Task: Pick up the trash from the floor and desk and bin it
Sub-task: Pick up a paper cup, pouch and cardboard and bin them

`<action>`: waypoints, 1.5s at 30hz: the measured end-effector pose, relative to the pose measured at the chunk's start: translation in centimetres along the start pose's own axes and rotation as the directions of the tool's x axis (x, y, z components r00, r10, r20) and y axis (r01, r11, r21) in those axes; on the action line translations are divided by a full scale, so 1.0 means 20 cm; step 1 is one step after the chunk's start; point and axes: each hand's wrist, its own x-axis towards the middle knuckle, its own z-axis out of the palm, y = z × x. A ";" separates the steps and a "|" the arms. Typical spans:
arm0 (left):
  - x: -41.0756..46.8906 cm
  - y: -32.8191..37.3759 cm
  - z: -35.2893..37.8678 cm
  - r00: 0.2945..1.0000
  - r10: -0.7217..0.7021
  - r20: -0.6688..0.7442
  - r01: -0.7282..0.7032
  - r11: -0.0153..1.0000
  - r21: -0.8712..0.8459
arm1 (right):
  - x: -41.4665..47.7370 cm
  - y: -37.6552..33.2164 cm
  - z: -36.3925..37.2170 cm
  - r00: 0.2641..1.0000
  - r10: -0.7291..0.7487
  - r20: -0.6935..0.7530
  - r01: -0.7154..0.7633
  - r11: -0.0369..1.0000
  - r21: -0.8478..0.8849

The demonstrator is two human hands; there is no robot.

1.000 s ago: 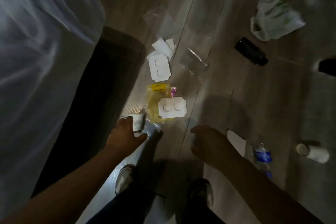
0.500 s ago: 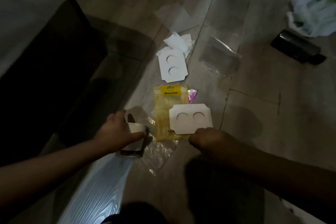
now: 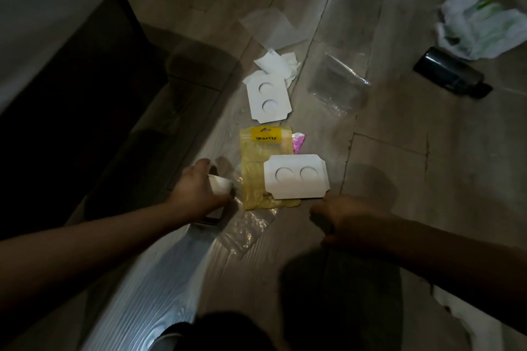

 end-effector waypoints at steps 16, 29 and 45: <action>0.14 0.27 0.15 0.999 0.009 0.032 -0.011 0.997 0.081 | -0.02 0.05 0.00 0.999 -0.006 -0.042 0.005 1.000 -0.028; 0.13 0.29 0.24 0.999 -0.002 -0.054 0.011 0.987 0.158 | 0.02 0.09 -0.01 0.999 0.035 0.000 -0.035 0.998 -0.059; 0.15 0.28 0.22 0.997 -0.004 -0.079 0.006 1.000 0.023 | 0.02 0.12 0.00 0.997 0.081 -0.006 -0.081 0.995 -0.058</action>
